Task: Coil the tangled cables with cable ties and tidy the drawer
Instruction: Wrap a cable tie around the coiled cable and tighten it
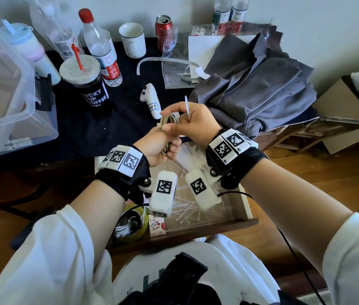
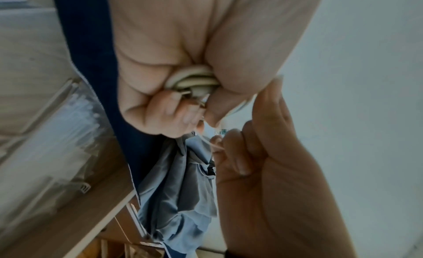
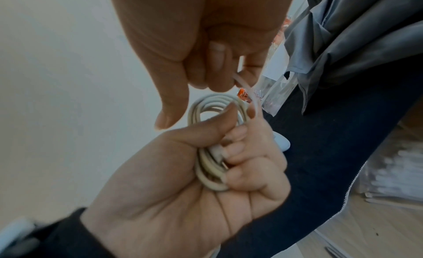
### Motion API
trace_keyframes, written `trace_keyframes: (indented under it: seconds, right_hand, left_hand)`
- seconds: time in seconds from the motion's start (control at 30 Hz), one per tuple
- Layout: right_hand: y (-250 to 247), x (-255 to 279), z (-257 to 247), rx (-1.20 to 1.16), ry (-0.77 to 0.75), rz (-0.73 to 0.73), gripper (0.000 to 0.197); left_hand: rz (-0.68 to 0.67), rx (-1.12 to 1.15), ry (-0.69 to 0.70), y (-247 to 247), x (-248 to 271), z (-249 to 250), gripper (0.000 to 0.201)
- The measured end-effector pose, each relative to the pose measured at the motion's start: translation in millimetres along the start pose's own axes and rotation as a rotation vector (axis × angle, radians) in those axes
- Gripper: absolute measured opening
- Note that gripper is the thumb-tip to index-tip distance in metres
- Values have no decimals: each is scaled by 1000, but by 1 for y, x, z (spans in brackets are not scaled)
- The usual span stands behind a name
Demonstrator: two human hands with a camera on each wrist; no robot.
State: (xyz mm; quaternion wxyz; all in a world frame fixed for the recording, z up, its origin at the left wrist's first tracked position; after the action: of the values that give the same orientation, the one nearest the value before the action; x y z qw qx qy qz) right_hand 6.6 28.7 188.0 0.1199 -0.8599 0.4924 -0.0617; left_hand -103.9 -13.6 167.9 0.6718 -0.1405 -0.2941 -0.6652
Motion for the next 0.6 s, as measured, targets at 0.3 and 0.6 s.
trace_keyframes:
  seconds: [0.3, 0.6]
  right_hand:
    - [-1, 1, -9, 328, 11, -37, 11]
    - [2, -2, 3, 108, 32, 45, 25]
  left_hand:
    - [-28, -91, -16, 10, 0, -3, 33]
    - [-139, 143, -28, 5, 5, -2, 23]
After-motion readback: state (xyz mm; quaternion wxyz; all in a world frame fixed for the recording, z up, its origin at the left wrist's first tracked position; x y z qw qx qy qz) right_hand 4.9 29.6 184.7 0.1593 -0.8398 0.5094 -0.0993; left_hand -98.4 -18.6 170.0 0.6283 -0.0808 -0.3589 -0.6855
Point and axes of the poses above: each hand's wrist, its own x-axis away from the middle knuckle, its own y-axis out of the palm, z = x × y, the point moved 1 cm from there along -x, towards the middle knuckle, and after that the axes turned 1 degree about z, right-handed, at the moved point
